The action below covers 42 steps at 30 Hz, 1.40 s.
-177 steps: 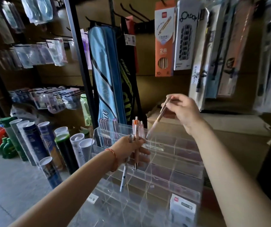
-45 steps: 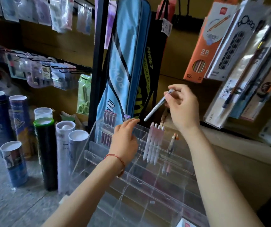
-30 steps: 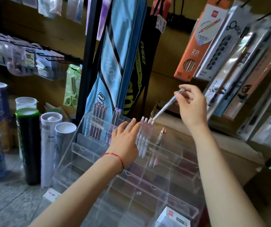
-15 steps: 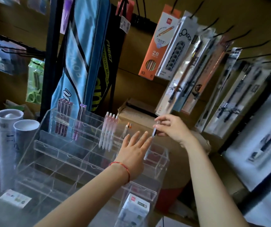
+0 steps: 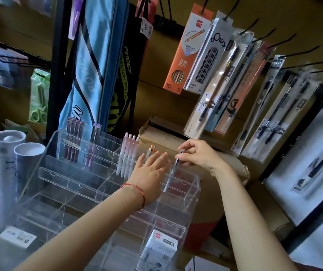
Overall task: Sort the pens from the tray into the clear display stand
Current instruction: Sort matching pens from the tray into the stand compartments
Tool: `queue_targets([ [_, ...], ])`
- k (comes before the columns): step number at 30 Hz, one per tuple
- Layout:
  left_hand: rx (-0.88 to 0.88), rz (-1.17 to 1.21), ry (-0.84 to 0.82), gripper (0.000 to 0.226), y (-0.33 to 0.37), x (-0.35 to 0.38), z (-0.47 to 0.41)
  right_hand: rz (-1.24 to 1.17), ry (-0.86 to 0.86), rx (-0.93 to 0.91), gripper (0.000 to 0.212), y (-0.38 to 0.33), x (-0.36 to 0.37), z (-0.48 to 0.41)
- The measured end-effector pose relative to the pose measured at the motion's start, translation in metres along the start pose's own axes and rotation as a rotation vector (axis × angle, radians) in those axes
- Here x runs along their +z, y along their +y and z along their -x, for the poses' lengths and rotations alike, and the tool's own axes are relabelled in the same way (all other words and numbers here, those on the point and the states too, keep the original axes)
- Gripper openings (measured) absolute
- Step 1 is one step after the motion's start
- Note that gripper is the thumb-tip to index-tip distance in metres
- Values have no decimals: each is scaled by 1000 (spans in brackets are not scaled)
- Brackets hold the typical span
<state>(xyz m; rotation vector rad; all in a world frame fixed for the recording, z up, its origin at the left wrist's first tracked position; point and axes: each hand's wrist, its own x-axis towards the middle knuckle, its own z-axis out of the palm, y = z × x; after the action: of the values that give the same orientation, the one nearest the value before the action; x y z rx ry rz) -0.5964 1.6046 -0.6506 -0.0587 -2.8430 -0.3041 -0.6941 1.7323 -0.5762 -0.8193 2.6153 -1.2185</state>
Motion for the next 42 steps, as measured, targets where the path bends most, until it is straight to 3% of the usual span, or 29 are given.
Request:
queue_targets([
  [8, 4, -12, -9, 73, 0, -1, 0, 84, -44, 44, 17, 0, 9, -1],
  [12, 15, 51, 59, 69, -6, -1, 11, 248, -145, 108, 50, -9, 3, 0],
  [14, 17, 55, 96, 64, -14, 3, 27, 330, -76, 86, 63, -21, -4, 0],
  [17, 48, 61, 129, 58, -47, 8, 69, 296, 115, -60, 56, -55, -9, 0],
  [20, 42, 12, 134, 50, -94, 14, 116, 159, 92, -258, 36, -95, 15, 5],
  [25, -421, 72, -237, 43, -176, 32, 216, -7, -402, -347, 25, -143, 140, 23],
  [29, -614, -65, -545, 40, -203, 51, 305, 124, -924, -225, 28, -124, 274, 44],
  [32, -740, -76, -701, 46, -214, 66, 375, 260, -1173, -146, 30, -93, 375, 80],
  [36, -927, -5, -819, 42, -229, 91, 441, 226, -1234, -33, 27, -49, 472, 132],
  [38, -998, 45, -854, 41, -230, 102, 458, 174, -1152, 31, 10, -19, 506, 149],
  [42, -1061, 97, -841, 44, -236, 129, 475, 189, -867, 153, 11, 45, 548, 157],
])
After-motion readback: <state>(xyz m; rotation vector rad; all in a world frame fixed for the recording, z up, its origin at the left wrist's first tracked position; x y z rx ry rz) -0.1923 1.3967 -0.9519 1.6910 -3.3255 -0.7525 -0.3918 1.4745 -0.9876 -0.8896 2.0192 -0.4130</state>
